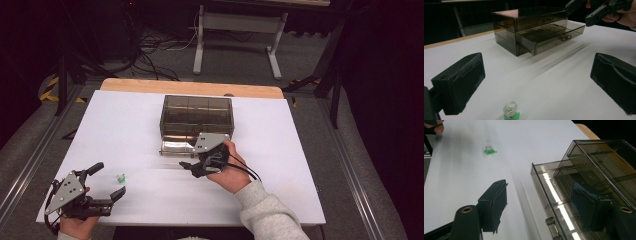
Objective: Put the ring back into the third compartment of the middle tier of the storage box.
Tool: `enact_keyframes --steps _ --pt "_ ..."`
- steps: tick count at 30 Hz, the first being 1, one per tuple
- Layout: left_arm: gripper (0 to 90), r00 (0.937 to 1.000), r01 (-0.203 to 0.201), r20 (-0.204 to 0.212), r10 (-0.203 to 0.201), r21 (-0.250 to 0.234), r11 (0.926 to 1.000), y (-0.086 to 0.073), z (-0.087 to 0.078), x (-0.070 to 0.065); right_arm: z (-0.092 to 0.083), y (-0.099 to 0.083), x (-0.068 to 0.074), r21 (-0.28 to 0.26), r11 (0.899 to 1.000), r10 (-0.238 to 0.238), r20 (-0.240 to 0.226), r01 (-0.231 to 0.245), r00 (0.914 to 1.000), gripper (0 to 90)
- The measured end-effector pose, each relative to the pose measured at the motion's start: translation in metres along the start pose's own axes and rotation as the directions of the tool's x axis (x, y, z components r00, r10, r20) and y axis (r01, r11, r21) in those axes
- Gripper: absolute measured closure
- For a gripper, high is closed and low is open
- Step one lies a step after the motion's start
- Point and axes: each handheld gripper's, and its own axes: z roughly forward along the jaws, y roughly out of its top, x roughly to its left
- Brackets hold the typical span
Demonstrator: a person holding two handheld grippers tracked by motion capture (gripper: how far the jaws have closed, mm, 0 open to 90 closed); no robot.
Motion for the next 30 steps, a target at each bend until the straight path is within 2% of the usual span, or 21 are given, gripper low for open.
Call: enact_keyframes --steps 3,15,30 --pt "0.6 0.9999 -0.015 -0.005 0.015 -0.005 0.9999 0.001 -0.001 0.000 0.000 0.000 0.001 -0.001 1.000 0.000 0.002 0.000 1.0000 29.8" --pt "0.7 1.0000 -0.003 0.001 0.003 -0.017 0.9999 0.000 -0.002 0.000 0.004 0.003 0.006 -0.025 1.000 0.001 0.001 -0.001 1.0000 30.1" --pt "0.8 0.9999 -0.013 0.008 0.013 -0.009 0.9999 0.000 -0.001 0.001 0.013 0.006 0.012 -0.035 0.999 0.009 -0.013 -0.009 0.9999 30.1"
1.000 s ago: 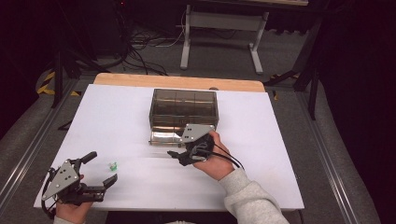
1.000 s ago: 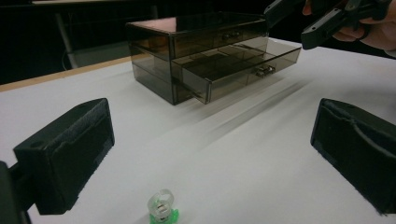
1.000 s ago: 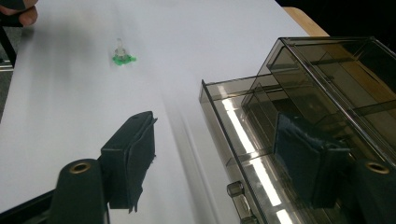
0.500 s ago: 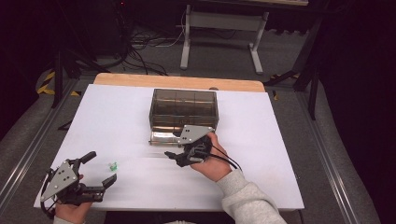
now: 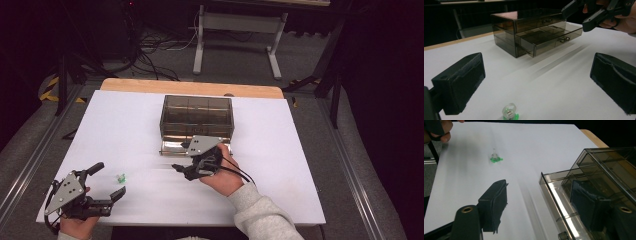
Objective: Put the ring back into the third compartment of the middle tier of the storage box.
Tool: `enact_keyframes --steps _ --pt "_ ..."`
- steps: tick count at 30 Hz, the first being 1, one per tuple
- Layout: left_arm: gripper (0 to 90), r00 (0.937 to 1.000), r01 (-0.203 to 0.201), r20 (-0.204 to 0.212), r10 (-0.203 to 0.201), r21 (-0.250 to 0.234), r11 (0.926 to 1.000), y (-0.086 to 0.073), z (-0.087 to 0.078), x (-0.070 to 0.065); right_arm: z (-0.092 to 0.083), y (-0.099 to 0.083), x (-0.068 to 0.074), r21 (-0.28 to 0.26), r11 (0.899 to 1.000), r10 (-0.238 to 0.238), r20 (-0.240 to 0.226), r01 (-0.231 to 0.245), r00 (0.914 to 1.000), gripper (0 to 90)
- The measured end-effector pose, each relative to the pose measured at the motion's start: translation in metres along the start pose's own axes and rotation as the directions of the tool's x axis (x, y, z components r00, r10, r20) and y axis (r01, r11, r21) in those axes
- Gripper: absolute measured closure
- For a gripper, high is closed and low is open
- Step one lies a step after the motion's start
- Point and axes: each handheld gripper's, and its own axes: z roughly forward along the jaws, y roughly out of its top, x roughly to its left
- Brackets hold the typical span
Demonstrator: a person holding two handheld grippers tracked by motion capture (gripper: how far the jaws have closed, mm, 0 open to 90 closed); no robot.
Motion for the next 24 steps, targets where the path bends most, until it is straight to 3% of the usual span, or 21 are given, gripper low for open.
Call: enact_keyframes --steps 24 --pt "0.8 0.9998 0.010 -0.017 -0.010 0.003 0.9999 -0.003 -0.011 -0.001 0.056 0.015 0.021 0.037 0.999 -0.018 -0.068 0.021 0.9975 30.1"
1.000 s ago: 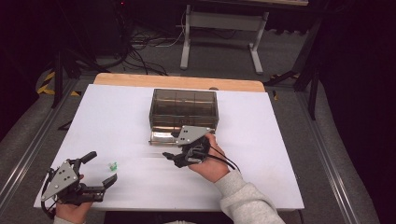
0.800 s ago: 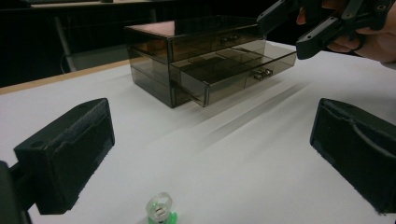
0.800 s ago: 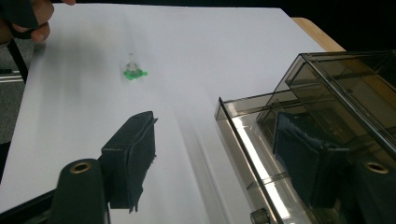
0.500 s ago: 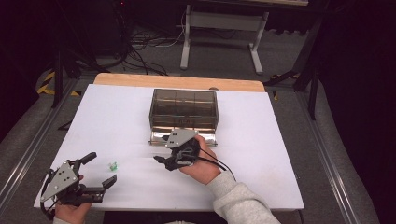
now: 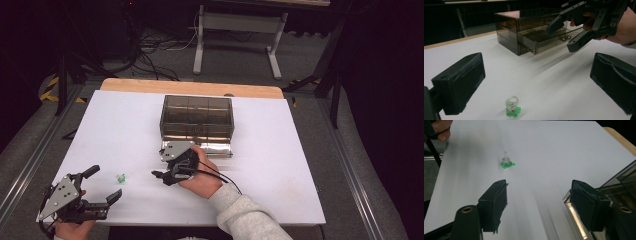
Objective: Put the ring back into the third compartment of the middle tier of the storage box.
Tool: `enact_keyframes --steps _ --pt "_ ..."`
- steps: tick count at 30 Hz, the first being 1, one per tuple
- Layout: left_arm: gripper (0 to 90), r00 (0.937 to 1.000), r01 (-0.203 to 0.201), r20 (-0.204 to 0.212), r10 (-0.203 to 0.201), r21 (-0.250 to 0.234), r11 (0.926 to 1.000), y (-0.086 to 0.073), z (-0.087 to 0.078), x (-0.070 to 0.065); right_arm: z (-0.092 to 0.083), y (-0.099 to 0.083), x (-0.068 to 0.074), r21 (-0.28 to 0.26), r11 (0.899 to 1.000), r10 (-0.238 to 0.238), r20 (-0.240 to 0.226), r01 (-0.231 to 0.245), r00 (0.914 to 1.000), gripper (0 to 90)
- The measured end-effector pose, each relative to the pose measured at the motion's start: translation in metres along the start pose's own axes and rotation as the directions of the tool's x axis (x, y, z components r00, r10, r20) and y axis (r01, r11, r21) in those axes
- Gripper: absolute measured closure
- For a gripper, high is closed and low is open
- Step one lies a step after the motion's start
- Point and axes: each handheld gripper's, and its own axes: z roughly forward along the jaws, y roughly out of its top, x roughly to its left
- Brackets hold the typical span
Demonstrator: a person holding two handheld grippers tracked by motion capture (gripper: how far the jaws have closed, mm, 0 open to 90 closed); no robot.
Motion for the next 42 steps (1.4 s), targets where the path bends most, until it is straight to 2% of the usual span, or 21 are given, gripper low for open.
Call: enact_keyframes --steps 9,22,33,34,37,42 --pt "0.8 1.0000 0.001 -0.009 -0.001 0.000 1.0000 -0.001 -0.003 0.001 0.009 0.002 0.002 0.003 1.000 0.006 -0.013 -0.006 0.9999 30.2" --pt "0.8 0.9998 0.010 -0.015 -0.010 -0.010 0.9999 0.000 -0.004 0.001 0.027 0.008 0.006 -0.017 0.999 0.045 -0.040 -0.046 0.9982 31.3" --pt "0.8 0.9998 0.016 -0.006 -0.016 -0.016 0.9997 0.001 -0.002 0.002 0.048 0.007 0.013 -0.020 0.993 0.119 -0.064 -0.120 0.9909 31.5" --pt "0.8 0.9999 0.016 -0.006 -0.016 -0.017 0.9997 0.001 -0.001 0.002 0.051 0.007 0.014 -0.024 0.990 0.140 -0.067 -0.142 0.9879 31.5" --pt "0.7 0.9999 0.012 -0.005 -0.012 -0.018 0.9998 0.001 -0.001 0.002 0.056 0.006 0.018 -0.033 0.987 0.155 -0.061 -0.157 0.9861 31.5" --pt "0.8 0.9999 0.013 -0.002 -0.013 -0.017 0.9998 0.001 0.000 0.003 0.064 0.006 0.024 -0.029 0.987 0.154 -0.051 -0.156 0.9867 31.2"
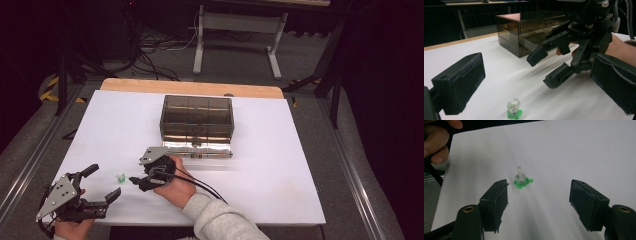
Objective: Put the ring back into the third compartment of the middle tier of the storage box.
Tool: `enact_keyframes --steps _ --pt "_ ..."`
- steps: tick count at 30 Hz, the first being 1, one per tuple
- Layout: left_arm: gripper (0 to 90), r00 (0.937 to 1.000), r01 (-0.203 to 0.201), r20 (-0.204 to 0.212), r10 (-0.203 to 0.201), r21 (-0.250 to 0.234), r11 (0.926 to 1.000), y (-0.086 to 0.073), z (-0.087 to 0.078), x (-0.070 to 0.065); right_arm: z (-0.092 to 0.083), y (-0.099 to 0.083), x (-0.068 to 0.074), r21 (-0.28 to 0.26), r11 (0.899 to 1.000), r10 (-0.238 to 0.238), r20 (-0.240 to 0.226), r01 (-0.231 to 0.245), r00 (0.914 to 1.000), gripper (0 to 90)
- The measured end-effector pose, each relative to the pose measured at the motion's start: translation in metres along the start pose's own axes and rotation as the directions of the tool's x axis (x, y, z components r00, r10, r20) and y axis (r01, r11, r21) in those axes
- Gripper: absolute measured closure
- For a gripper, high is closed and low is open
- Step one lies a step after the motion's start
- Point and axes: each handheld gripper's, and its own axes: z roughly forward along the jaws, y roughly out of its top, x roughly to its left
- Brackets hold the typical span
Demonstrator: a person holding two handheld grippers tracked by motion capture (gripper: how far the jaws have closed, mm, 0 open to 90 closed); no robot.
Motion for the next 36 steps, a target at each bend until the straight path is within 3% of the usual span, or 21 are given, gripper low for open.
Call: enact_keyframes --steps 8,36 --pt "0.8 1.0000 0.003 0.005 -0.003 -0.002 1.0000 0.000 0.001 0.000 0.010 -0.002 0.007 0.006 1.000 0.002 -0.005 -0.002 1.0000 30.5" --pt "0.8 1.0000 -0.008 0.004 0.008 0.000 1.0000 0.000 -0.001 0.001 0.038 0.003 0.013 0.047 0.999 -0.002 -0.012 0.002 0.9999 32.4"
